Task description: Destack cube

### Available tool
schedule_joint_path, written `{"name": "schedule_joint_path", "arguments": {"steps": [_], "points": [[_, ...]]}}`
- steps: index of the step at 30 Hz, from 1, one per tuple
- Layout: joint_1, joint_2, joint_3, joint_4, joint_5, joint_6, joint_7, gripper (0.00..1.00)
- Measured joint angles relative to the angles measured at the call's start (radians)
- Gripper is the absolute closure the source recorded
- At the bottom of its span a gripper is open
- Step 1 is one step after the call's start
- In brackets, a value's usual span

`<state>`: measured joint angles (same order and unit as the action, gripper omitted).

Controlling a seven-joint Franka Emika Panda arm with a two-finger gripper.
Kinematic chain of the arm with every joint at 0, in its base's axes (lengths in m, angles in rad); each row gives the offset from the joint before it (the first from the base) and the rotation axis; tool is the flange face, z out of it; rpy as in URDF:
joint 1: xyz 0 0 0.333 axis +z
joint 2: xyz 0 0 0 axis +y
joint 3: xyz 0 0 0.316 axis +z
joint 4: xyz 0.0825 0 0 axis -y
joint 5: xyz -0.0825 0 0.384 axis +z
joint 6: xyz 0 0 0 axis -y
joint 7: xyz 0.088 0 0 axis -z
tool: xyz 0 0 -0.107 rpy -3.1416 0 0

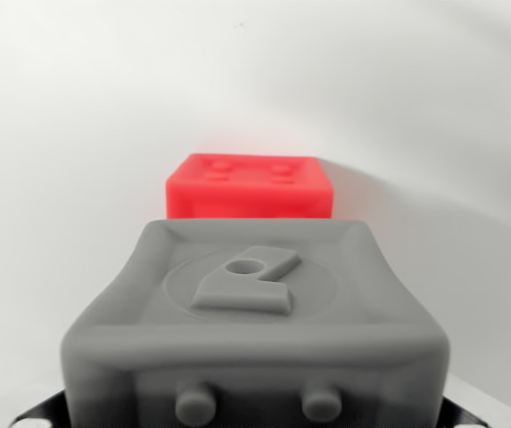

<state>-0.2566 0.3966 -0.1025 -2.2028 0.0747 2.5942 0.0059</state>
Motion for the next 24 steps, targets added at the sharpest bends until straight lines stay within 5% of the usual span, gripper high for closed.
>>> {"name": "schedule_joint_path", "arguments": {"steps": [24], "points": [[0.005, -0.135, -0.01, -0.001, -0.025, -0.129, 0.015, 1.0]]}}
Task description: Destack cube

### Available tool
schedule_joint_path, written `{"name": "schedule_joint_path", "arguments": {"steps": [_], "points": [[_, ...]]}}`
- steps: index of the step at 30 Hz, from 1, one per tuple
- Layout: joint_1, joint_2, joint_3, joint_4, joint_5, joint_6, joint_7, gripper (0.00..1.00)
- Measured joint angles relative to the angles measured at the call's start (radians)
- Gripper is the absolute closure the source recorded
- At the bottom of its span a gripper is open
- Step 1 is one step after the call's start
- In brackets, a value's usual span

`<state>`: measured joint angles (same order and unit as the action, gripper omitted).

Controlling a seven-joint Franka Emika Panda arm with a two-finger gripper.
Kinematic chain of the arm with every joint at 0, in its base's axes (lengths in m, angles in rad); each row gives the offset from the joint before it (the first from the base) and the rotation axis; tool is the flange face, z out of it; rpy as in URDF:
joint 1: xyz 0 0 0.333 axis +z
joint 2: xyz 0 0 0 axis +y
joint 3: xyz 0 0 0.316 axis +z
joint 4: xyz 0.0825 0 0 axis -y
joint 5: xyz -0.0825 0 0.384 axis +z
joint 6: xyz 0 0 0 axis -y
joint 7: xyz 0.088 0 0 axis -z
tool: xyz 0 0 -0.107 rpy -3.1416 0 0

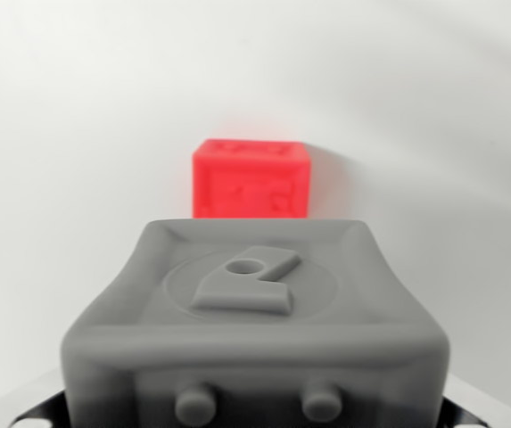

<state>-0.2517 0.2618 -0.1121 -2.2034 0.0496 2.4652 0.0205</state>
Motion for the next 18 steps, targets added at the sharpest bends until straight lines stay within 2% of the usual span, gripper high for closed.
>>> {"name": "schedule_joint_path", "arguments": {"steps": [10, 18], "points": [[0.001, -0.057, -0.001, 0.008, -0.009, -0.061, 0.017, 1.0], [0.024, -0.061, 0.001, -0.01, -0.013, -0.058, 0.073, 1.0]]}}
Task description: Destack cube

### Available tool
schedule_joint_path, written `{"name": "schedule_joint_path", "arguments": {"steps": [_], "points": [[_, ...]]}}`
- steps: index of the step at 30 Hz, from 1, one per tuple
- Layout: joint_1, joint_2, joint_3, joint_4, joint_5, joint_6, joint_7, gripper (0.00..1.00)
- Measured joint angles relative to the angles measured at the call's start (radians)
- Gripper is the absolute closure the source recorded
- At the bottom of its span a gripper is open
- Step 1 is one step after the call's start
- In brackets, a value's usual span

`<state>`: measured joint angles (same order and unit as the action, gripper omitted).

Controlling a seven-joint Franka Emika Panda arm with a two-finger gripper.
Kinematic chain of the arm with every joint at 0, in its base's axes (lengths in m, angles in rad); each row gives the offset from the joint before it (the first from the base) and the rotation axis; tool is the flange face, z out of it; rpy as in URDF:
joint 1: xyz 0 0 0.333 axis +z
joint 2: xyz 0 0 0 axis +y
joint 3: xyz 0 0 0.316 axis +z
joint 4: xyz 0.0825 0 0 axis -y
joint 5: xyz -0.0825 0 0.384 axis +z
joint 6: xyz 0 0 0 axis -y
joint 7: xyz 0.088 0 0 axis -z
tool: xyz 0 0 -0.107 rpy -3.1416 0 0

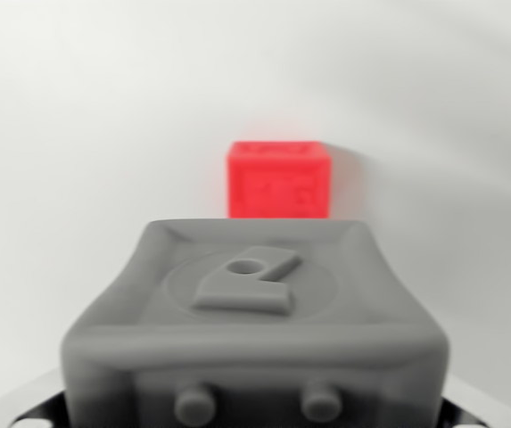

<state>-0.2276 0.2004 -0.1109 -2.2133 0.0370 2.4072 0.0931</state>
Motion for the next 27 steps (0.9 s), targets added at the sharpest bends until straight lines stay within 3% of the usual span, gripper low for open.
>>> {"name": "schedule_joint_path", "arguments": {"steps": [27], "points": [[0.083, -0.044, 0.004, -0.074, -0.007, 0.03, 0.207, 1.0]]}}
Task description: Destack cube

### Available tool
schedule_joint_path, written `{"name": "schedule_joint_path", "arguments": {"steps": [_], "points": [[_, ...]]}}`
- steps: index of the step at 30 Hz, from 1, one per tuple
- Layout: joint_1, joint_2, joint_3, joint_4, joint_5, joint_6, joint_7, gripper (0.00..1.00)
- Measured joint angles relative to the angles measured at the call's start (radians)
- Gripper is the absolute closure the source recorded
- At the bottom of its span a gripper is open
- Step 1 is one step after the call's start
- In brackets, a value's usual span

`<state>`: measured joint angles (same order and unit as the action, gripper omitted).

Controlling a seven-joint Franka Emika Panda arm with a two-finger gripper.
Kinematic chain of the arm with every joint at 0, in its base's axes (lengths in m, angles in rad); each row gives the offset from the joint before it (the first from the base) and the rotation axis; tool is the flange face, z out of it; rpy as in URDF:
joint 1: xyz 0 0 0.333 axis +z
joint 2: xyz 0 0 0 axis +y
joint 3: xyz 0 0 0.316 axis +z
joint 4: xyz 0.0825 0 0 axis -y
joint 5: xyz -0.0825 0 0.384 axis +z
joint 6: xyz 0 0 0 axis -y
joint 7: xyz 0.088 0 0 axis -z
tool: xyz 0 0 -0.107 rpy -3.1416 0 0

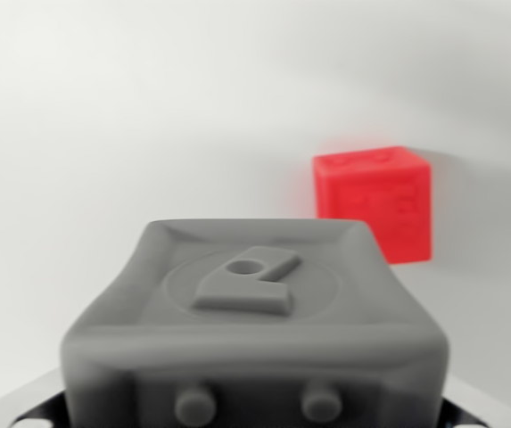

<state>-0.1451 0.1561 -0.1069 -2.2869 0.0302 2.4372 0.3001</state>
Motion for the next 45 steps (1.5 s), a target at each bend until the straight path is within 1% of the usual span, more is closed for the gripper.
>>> {"name": "schedule_joint_path", "arguments": {"steps": [17, 30, 45], "points": [[0.053, -0.023, 0.008, -0.04, -0.004, 0.018, 0.139, 1.0], [0.093, -0.034, 0.016, -0.066, -0.007, 0.032, 0.249, 1.0], [0.138, -0.046, 0.03, -0.09, -0.011, 0.045, 0.378, 1.0]]}}
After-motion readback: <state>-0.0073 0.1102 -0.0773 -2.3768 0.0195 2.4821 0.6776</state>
